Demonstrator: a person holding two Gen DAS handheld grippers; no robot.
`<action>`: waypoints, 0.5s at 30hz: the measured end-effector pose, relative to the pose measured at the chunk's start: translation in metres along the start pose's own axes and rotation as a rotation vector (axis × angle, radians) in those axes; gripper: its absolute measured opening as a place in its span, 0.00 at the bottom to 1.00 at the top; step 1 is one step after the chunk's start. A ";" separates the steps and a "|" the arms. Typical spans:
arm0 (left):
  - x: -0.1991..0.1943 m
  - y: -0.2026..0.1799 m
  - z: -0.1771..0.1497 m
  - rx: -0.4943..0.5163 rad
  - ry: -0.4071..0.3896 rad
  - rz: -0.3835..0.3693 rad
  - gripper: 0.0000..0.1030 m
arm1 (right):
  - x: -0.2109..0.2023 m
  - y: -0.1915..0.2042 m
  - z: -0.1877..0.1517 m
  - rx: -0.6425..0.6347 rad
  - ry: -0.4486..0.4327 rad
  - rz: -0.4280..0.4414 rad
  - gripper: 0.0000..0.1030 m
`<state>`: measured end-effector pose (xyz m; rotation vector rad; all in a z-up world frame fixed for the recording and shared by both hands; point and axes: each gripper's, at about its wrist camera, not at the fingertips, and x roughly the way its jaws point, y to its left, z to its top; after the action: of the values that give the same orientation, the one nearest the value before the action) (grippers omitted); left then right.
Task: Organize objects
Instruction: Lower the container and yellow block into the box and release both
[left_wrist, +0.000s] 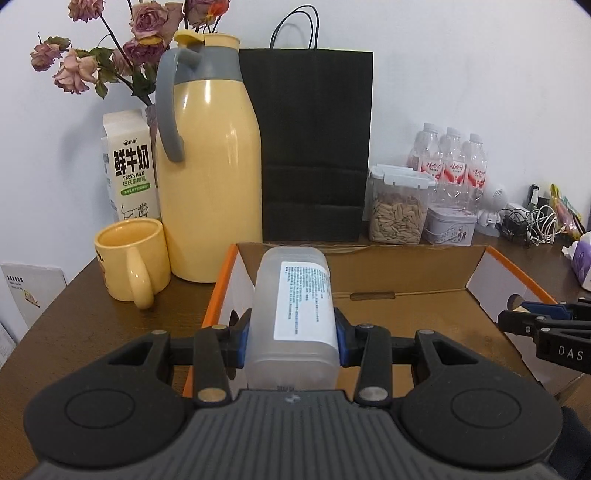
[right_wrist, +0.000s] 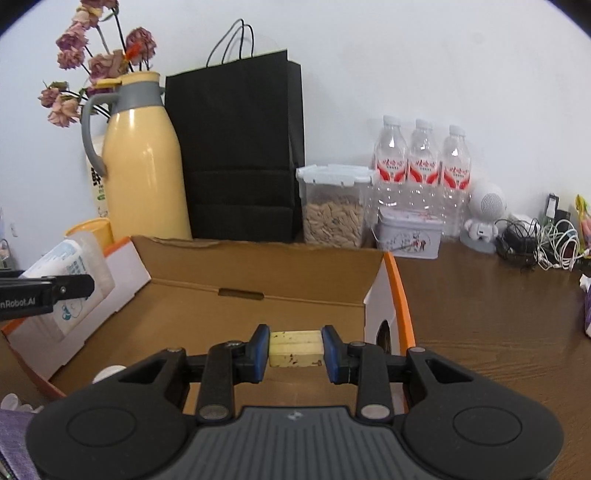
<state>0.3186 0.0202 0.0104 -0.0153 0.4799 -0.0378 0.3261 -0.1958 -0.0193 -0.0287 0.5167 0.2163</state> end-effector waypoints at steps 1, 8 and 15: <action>0.000 0.000 -0.001 0.001 0.000 -0.001 0.40 | 0.001 0.000 -0.001 -0.002 0.004 -0.003 0.28; -0.014 -0.003 -0.002 -0.001 -0.087 0.045 1.00 | -0.003 0.001 -0.003 0.002 -0.008 -0.024 0.88; -0.018 -0.002 -0.001 -0.007 -0.098 0.066 1.00 | -0.009 0.003 -0.003 -0.009 -0.024 -0.030 1.00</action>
<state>0.3018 0.0190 0.0182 -0.0084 0.3825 0.0293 0.3164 -0.1945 -0.0179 -0.0426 0.4913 0.1894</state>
